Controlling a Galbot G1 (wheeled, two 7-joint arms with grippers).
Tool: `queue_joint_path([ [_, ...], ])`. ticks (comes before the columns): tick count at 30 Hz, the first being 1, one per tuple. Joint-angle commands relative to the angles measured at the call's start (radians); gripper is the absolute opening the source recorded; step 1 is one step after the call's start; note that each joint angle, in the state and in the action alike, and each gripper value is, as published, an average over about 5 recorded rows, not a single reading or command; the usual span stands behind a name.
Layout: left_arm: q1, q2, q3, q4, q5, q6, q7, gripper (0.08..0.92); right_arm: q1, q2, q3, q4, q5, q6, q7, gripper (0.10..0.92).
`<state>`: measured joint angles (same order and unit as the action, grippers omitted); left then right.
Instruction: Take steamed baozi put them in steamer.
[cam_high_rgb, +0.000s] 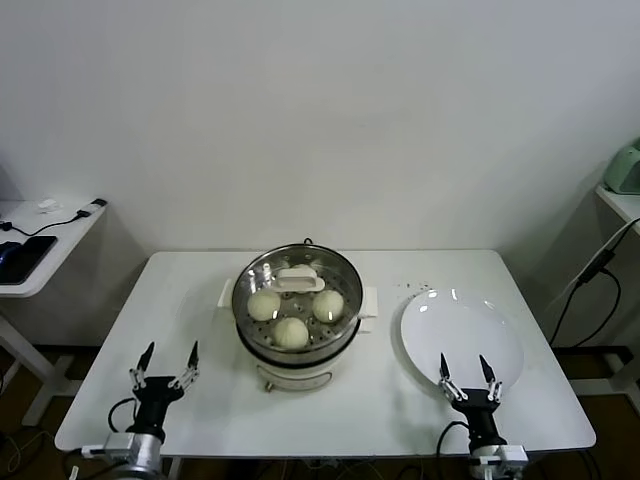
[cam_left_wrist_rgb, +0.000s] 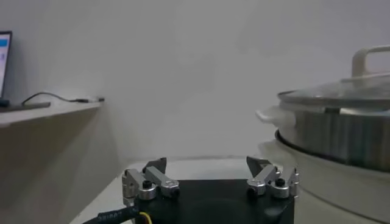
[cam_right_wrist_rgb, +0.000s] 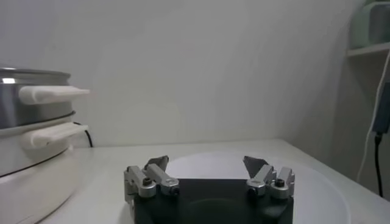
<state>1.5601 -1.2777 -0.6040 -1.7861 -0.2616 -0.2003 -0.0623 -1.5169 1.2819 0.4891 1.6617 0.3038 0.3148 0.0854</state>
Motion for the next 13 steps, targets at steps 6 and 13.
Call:
queue_joint_path([
  [6,0.023,-0.008,-0.015,0.079,-0.039,-0.085,0.009,0.823,0.003,-0.007,-0.007,0.0,0.005,-0.005,-0.004,0.823],
  [13,0.028,-0.008,-0.014,0.071,-0.029,-0.089,0.012,0.823,0.004,-0.008,-0.007,0.003,0.008,-0.011,-0.007,0.823],
])
